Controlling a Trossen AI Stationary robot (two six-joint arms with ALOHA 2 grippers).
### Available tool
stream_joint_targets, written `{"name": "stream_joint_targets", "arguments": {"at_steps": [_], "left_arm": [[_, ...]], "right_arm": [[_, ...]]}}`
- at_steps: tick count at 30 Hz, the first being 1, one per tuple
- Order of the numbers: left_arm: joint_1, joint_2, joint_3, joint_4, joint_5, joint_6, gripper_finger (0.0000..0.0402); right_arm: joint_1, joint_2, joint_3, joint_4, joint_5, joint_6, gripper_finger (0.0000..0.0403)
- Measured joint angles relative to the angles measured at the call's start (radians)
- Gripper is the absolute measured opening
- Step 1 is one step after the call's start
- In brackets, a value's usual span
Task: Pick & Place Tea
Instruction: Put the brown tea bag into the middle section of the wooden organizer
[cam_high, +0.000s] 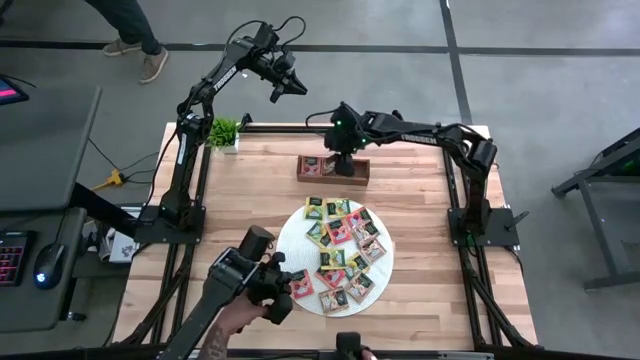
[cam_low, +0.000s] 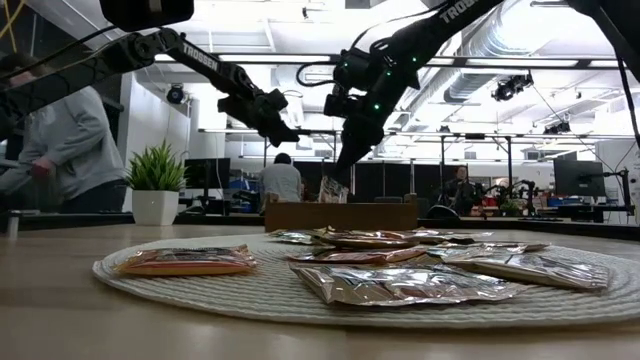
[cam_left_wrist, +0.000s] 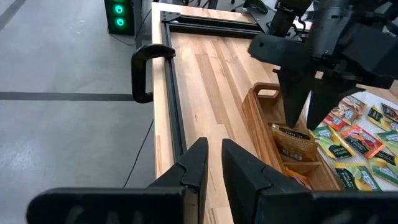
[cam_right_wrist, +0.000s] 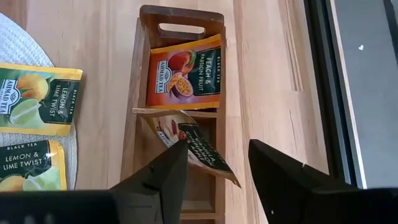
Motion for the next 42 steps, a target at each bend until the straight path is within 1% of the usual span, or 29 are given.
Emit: {"name": "stream_joint_targets", "arguments": {"at_steps": [7, 10, 16, 18, 21, 30, 35, 39, 42], "left_arm": [[0.0, 0.0, 0.0, 0.0, 0.0, 0.0, 0.0045], [0.0, 0.0, 0.0, 0.0, 0.0, 0.0, 0.0045], [0.0, 0.0, 0.0, 0.0, 0.0, 0.0, 0.0045], [0.0, 0.0, 0.0, 0.0, 0.0, 0.0, 0.0045], [0.0, 0.0, 0.0, 0.0, 0.0, 0.0, 0.0045], [0.0, 0.0, 0.0, 0.0, 0.0, 0.0, 0.0045], [0.0, 0.0, 0.0, 0.0, 0.0, 0.0, 0.0045], [0.0, 0.0, 0.0, 0.0, 0.0, 0.0, 0.0045], [0.0, 0.0, 0.0, 0.0, 0.0, 0.0, 0.0045]], "right_arm": [[-0.023, 0.033, 0.0, 0.005, -0.1, -0.017, 0.0165], [-0.023, 0.054, 0.0, 0.009, -0.098, -0.051, 0.0165], [-0.028, 0.058, 0.0, 0.024, -0.067, -0.052, 0.0161], [-0.032, 0.058, 0.0, 0.012, -0.053, -0.052, 0.015], [-0.034, 0.058, 0.0, -0.004, -0.051, -0.052, 0.0122], [-0.033, 0.058, 0.0, -0.009, -0.016, -0.053, 0.001], [-0.033, 0.056, 0.0, -0.027, 0.027, -0.05, 0.0004], [-0.029, 0.049, 0.0, -0.052, 0.1, -0.016, 0.0002], [-0.029, 0.048, 0.0, -0.062, 0.103, 0.03, 0.0002]]}}
